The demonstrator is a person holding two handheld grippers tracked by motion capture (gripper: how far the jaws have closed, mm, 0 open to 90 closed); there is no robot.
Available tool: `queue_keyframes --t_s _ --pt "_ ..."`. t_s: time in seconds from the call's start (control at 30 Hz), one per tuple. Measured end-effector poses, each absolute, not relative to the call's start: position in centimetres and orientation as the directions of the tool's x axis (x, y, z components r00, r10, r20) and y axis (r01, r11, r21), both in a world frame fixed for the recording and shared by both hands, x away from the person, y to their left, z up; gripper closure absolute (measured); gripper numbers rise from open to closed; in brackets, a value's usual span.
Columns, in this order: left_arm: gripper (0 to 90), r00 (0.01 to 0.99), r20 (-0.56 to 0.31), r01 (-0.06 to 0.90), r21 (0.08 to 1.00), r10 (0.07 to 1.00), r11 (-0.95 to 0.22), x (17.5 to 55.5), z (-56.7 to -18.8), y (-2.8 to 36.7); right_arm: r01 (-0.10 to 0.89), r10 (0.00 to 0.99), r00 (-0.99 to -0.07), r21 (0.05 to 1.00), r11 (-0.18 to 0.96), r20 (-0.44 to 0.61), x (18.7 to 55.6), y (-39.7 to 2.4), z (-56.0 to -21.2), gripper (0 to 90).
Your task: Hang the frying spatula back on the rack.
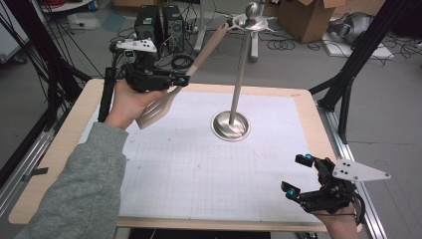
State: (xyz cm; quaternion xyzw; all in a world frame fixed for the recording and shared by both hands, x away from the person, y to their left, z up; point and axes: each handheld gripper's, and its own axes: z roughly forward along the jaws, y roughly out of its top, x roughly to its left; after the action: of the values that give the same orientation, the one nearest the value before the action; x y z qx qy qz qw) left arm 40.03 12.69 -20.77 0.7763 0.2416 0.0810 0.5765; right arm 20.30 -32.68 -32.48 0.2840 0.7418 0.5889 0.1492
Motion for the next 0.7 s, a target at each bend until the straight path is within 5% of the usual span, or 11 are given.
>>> queue_keyframes --t_s 0.7 --pt "77.8 0.879 -0.161 0.283 0.933 0.448 -0.221 40.06 -21.06 12.64 0.245 0.598 -0.794 0.959 0.146 0.111 20.24 -32.66 -32.46 5.0"
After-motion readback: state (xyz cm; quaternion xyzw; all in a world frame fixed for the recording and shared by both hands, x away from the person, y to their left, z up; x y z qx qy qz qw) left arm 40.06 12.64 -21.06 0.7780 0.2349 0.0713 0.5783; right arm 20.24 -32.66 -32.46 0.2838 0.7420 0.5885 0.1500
